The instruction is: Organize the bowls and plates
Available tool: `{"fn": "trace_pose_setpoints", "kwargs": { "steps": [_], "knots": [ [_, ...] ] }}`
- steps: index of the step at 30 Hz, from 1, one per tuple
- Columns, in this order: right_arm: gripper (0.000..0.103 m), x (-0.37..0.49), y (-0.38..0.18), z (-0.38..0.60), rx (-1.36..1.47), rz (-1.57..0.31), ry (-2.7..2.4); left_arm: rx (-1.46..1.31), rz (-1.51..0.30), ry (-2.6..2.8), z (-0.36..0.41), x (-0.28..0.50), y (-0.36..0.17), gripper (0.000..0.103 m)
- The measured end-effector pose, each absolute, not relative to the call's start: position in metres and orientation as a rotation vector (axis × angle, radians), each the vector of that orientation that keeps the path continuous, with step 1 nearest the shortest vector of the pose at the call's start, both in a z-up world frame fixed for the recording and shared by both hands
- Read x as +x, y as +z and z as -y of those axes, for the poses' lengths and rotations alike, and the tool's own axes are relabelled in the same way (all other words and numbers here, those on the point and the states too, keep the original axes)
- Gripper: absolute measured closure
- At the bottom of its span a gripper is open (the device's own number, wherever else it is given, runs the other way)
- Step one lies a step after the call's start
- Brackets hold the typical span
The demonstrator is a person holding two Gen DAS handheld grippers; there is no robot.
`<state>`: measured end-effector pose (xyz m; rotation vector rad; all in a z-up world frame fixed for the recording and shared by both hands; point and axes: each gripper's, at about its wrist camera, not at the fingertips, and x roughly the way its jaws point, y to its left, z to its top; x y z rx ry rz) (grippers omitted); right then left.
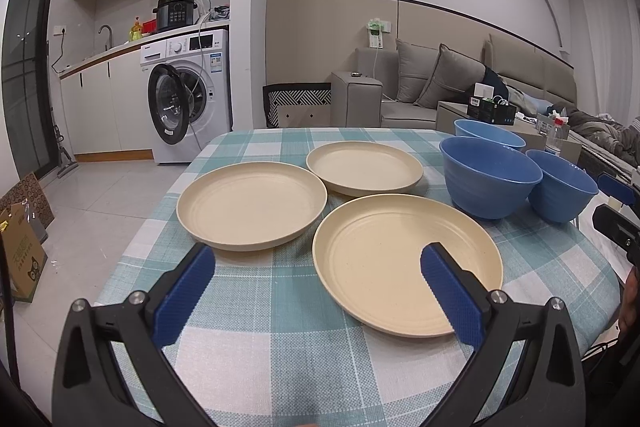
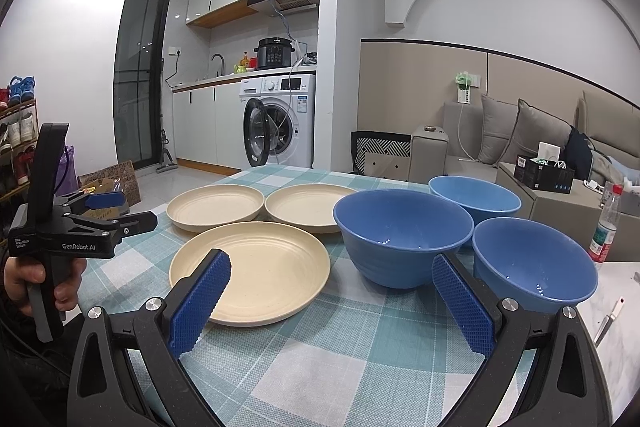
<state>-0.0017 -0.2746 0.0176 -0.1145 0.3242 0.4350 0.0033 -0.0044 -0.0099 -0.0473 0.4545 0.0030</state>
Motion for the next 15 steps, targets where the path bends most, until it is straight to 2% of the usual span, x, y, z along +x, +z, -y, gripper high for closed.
{"fn": "trace_pose_setpoints", "kwargs": {
  "steps": [15],
  "knots": [
    [0.000,-0.0007,0.0179,0.2754,-0.114,-0.323,0.436,-0.055,-0.452,-0.004,0.0056,0.0027,-0.0103,0.000]
  ]
}}
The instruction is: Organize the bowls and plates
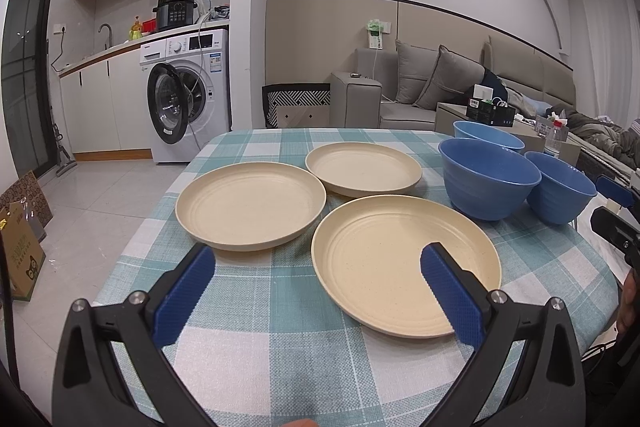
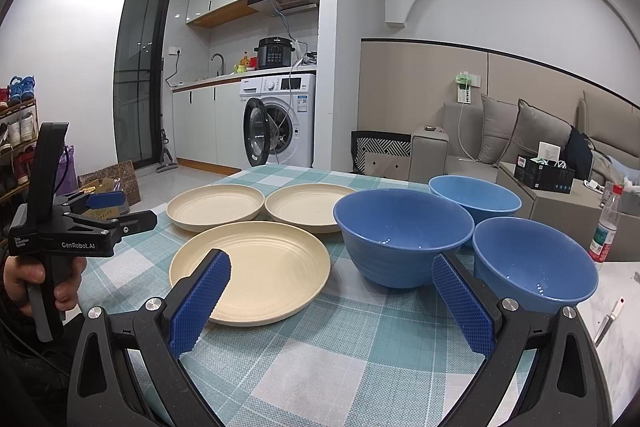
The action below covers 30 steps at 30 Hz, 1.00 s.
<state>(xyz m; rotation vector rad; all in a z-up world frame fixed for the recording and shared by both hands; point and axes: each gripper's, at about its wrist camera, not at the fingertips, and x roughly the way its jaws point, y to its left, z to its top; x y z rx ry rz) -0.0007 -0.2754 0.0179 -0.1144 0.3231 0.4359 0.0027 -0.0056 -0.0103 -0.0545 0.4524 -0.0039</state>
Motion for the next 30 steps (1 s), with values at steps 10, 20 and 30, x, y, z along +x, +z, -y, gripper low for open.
{"fn": "trace_pose_setpoints", "kwargs": {
  "steps": [10,20,30],
  "knots": [
    [0.000,0.000,0.018,0.275,-0.114,-0.323,0.437,-0.054,-0.453,-0.006,0.004,0.003,-0.009,0.000],
    [0.000,0.002,0.021,0.272,-0.116,-0.329,0.438,-0.047,-0.451,0.007,0.001,0.004,-0.005,0.000],
    [0.000,0.011,0.035,0.272,-0.117,-0.346,0.455,-0.050,-0.450,0.016,-0.006,0.010,0.003,0.000]
  ]
}}
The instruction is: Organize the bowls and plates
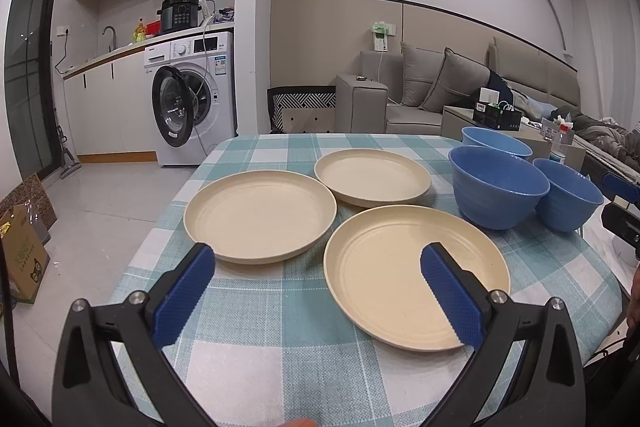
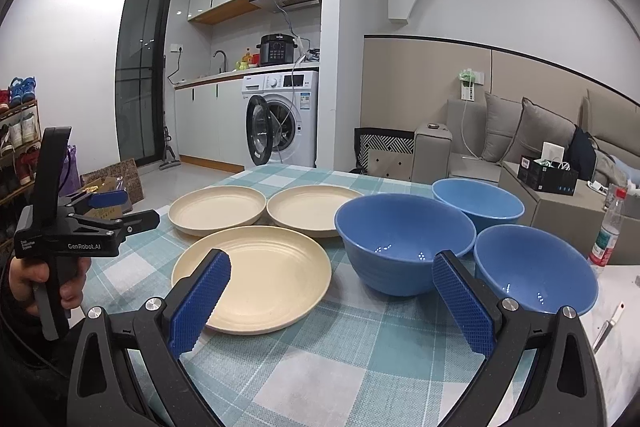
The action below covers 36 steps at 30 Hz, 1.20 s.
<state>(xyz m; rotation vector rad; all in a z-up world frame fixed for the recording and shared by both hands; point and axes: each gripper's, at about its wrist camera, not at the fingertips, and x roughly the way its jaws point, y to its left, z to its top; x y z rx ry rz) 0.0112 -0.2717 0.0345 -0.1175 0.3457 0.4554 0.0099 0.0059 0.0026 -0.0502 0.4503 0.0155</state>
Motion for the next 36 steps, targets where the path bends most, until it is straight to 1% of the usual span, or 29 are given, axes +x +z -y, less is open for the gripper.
{"fn": "trace_pose_setpoints", "kwargs": {
  "steps": [15,19,27,32,36],
  "knots": [
    [0.000,0.038,0.059,0.269,-0.106,-0.388,0.465,-0.015,-0.423,0.004,-0.004,0.022,0.027,0.000],
    [0.000,0.043,0.065,0.264,-0.140,-0.386,0.447,0.011,-0.416,0.019,-0.002,0.027,0.031,0.000],
    [0.000,0.054,0.083,0.252,-0.155,-0.367,0.459,-0.009,-0.427,0.020,-0.004,0.047,0.039,0.000],
    [0.000,0.061,0.089,0.241,-0.183,-0.372,0.455,-0.066,-0.443,0.010,-0.014,0.063,0.044,0.000],
    [0.000,0.071,0.093,0.237,-0.184,-0.381,0.457,-0.021,-0.411,0.063,-0.014,0.071,0.049,0.000]
  ]
}}
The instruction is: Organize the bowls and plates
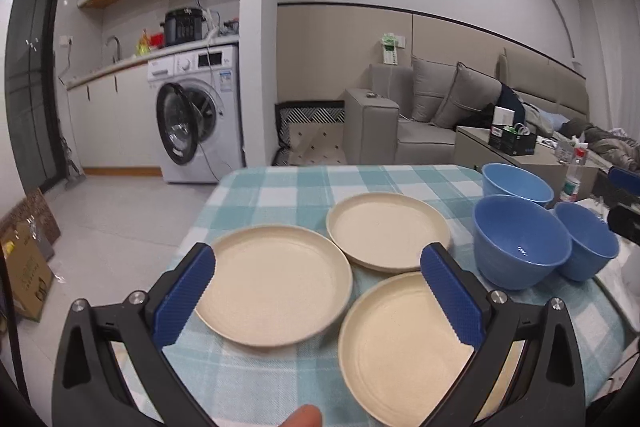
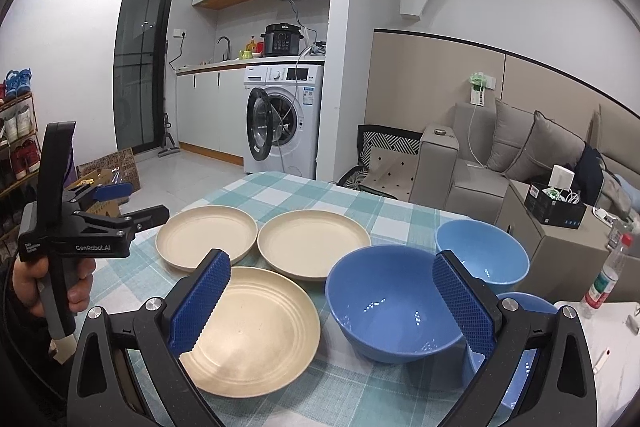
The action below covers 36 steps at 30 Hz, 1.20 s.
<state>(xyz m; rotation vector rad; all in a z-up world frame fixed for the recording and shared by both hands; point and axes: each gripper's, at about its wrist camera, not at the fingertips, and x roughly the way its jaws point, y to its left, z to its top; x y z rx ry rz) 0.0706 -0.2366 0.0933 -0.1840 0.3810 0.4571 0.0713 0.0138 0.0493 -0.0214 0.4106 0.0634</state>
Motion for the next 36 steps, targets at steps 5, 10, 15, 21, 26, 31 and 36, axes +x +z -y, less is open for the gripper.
{"fn": "trace_pose_setpoints", "kwargs": {
  "steps": [5,10,15,21,26,31,36],
  "knots": [
    [0.000,0.084,0.099,0.229,-0.200,-0.380,0.460,-0.028,-0.436,0.054,-0.019,0.087,0.052,0.000],
    [0.000,0.098,0.106,0.221,-0.206,-0.388,0.468,-0.012,-0.441,0.063,-0.019,0.101,0.057,0.000],
    [0.000,0.113,0.109,0.213,-0.190,-0.410,0.490,-0.035,-0.469,0.055,-0.022,0.115,0.059,0.000],
    [0.000,0.131,0.114,0.205,-0.188,-0.434,0.487,-0.033,-0.484,0.061,-0.023,0.130,0.059,0.000],
    [0.000,0.146,0.116,0.206,-0.162,-0.470,0.484,-0.035,-0.504,0.056,-0.025,0.142,0.060,0.000],
    [0.000,0.164,0.120,0.202,-0.157,-0.509,0.486,-0.082,-0.533,0.060,-0.034,0.156,0.056,0.000],
    [0.000,0.185,0.120,0.202,-0.131,-0.558,0.494,-0.067,-0.533,0.073,-0.036,0.164,0.053,0.000]
  ]
}}
